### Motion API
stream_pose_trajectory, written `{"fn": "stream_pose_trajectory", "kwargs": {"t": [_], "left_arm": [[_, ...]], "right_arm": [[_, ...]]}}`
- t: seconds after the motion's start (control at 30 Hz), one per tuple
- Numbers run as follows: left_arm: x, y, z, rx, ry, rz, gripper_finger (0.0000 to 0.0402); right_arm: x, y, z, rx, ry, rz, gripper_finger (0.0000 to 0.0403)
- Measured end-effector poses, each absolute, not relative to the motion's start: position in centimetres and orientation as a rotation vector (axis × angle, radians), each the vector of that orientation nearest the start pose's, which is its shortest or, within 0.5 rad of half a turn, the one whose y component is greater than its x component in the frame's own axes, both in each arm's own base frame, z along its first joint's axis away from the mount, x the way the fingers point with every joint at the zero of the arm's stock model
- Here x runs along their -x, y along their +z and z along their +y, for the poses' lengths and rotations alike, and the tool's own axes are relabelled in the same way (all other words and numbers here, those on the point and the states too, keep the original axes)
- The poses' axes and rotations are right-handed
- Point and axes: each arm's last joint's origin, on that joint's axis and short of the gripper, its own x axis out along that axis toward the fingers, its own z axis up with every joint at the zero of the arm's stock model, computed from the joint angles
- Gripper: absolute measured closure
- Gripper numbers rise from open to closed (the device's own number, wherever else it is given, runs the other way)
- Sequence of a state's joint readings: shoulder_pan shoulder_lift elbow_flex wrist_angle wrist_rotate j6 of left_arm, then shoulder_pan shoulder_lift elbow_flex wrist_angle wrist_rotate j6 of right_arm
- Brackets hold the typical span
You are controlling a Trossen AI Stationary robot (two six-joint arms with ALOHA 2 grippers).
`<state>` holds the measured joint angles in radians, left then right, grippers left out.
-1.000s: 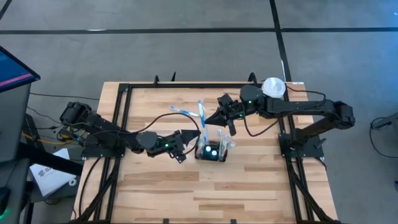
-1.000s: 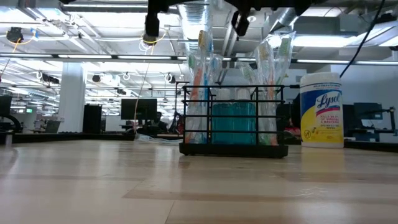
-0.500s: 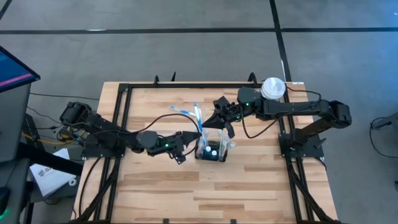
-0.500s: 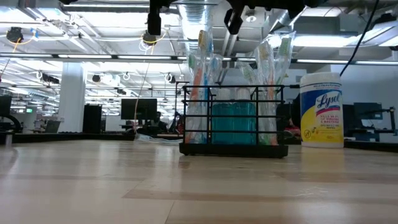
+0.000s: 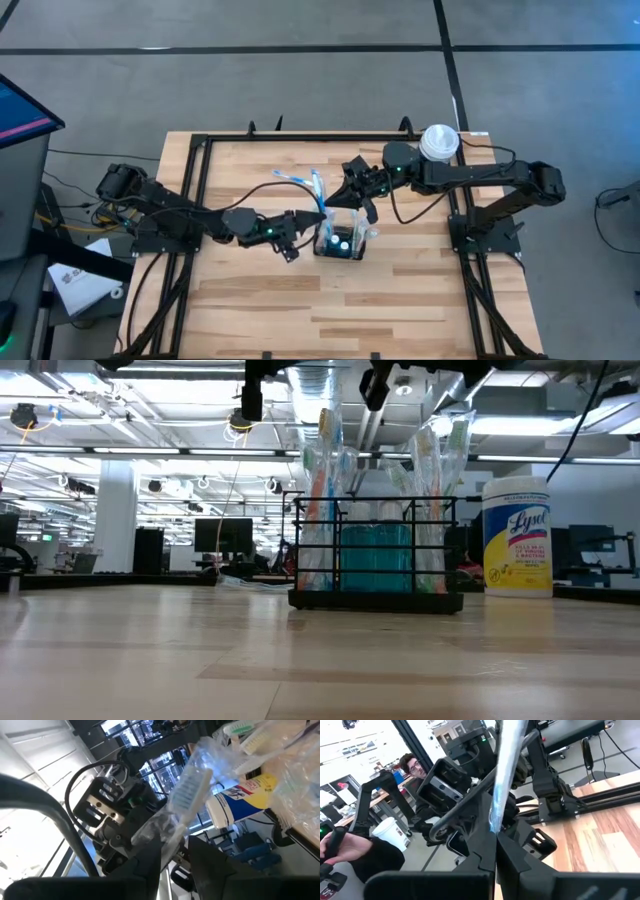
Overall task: Pick & Place toothbrushing station
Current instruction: Put the blue toothbrush into the wire organizer
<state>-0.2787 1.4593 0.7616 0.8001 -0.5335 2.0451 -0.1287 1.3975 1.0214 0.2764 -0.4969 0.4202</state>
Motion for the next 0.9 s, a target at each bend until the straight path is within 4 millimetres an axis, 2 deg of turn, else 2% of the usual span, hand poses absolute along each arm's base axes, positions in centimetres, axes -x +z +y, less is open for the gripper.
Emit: {"fn": "stream_pose_trajectory", "kwargs": {"t": [0.3, 0.4, 0.5, 0.67, 0.9], "left_arm": [[-30.1, 26.4, -7.1, -1.988, 0.249, 0.193, 0.0309], [-30.1, 26.4, -7.0, -1.961, 0.27, 0.217, 0.0311], [-30.1, 26.3, -7.0, -1.917, 0.28, 0.233, 0.0327], [-30.0, 26.4, -7.3, -1.866, 0.282, 0.21, 0.0384], [-30.0, 26.4, -7.3, -1.788, 0.29, 0.2, 0.0386]], "right_arm": [[-32.8, 30.7, -2.7, -0.475, 0.347, 0.19, 0.0403], [-32.9, 31.0, -2.7, -0.466, 0.366, 0.162, 0.0403], [-32.8, 30.9, -3.0, -0.47, 0.358, 0.172, 0.0403], [-32.9, 30.6, -3.0, -0.474, 0.355, 0.181, 0.0403], [-33.0, 30.6, -3.4, -0.469, 0.345, 0.177, 0.0403]]}}
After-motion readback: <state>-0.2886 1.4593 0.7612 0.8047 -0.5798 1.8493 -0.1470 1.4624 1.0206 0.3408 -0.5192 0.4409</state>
